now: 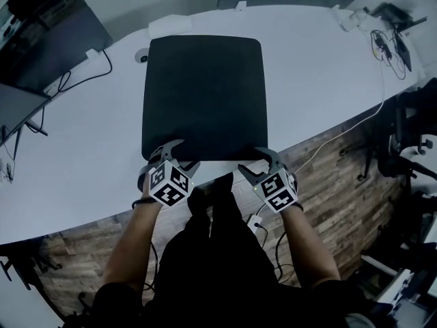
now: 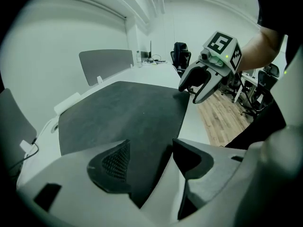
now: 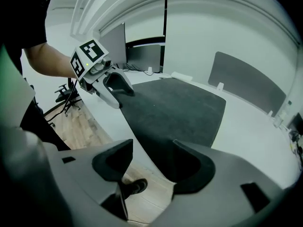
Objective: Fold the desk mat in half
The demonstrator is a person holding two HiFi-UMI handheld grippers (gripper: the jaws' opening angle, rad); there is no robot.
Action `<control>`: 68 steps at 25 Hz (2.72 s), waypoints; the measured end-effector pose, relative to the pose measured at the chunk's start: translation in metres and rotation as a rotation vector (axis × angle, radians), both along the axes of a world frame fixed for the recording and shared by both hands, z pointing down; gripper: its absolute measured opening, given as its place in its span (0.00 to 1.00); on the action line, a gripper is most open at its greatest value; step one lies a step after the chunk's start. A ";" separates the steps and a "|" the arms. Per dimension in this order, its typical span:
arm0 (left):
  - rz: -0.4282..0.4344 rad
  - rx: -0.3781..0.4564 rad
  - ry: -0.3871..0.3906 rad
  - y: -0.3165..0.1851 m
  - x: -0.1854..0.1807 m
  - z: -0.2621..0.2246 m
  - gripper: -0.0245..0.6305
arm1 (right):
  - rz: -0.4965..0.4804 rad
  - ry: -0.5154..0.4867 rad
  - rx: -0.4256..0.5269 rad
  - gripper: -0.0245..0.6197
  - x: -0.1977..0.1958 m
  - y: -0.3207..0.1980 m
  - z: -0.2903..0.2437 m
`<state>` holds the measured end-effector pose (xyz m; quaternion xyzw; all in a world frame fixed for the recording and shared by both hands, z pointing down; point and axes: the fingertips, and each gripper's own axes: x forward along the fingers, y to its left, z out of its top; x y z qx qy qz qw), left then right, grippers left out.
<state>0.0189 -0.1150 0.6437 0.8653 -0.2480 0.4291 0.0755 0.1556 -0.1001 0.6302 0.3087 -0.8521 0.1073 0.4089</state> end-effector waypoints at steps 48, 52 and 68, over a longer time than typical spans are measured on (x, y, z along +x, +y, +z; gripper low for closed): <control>0.004 0.075 -0.049 -0.022 0.010 -0.012 0.48 | 0.079 -0.266 -0.002 0.14 -0.003 -0.061 -0.069; -0.031 0.154 -0.036 -0.025 -0.004 -0.034 0.47 | 0.081 -0.264 0.008 0.14 -0.005 -0.052 -0.081; 0.037 0.184 0.080 -0.002 -0.004 -0.123 0.07 | -0.087 -0.088 0.146 0.41 -0.065 0.032 -0.110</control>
